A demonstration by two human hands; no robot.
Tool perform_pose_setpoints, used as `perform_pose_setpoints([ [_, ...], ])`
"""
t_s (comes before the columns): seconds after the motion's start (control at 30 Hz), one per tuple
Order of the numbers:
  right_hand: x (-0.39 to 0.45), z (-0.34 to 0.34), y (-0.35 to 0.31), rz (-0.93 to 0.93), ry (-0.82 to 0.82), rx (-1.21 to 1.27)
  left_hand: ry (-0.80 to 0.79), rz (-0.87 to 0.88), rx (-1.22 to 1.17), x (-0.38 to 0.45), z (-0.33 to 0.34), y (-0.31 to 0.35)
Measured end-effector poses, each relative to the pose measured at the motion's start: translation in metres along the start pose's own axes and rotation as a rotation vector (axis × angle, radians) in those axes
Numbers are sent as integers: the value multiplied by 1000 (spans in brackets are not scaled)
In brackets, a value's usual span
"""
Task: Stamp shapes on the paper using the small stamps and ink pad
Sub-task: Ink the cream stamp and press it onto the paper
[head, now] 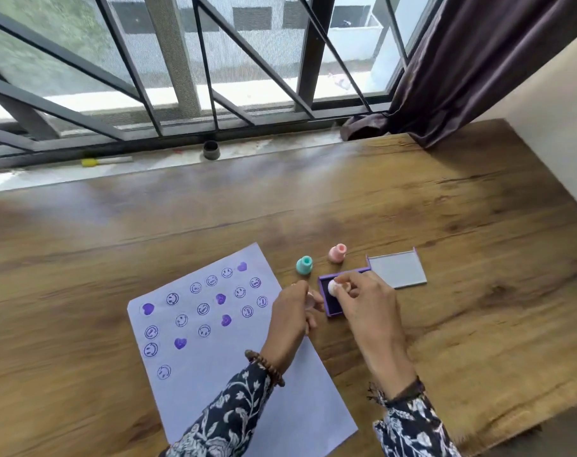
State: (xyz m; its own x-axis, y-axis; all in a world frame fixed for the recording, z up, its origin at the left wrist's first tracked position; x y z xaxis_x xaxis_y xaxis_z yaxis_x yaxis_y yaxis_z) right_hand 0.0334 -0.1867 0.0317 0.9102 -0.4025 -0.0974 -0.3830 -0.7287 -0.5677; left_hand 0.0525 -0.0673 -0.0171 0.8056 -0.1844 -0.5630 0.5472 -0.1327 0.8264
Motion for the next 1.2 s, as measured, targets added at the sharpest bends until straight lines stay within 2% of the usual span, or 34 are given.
perform_pose_setpoints([
  [0.1,4,1,7,23,-20,34,-44,-3,56,6,4,1],
  [0.17,7,-3,24,185,-30,364,-61,-35,63,9,6,0],
  [0.27,5,-1,39,461,-207,1084,-60,-64,69,13,5,-2],
  [0.33,3,0,44,560,-285,1297,-54,-56,97,15,5,-1],
  [0.43,3,1,47,627,-311,1358,-41,-26,156,18,5,0],
  [0.5,4,-1,47,580,-254,1231,-56,30,263,18,6,1],
  [0.6,8,-9,38,359,-103,705,30,44,328,21,2,1],
  [0.67,10,-10,24,205,-50,381,48,15,304,23,0,1],
  [0.83,3,4,-2,-22,13,2,-61,-30,108,23,3,2],
  [0.97,-4,10,-12,-76,44,-135,-41,12,116,26,1,6],
  [1.2,0,13,-11,-16,-8,-147,-126,39,103,26,6,15],
])
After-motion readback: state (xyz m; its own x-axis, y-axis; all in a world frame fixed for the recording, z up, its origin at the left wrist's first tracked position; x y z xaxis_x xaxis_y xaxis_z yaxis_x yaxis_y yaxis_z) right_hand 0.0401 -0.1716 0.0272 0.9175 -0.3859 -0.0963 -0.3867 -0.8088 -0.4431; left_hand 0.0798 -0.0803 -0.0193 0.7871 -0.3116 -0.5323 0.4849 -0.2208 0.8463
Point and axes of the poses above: each hand's wrist, its own x-axis towards the middle knuckle, its own z-axis out of the palm, y = z × x, the point moved 5 cm from there along x, towards the middle knuckle, and after that the axes turned 2 degrees about x, right-handed, at the moved point
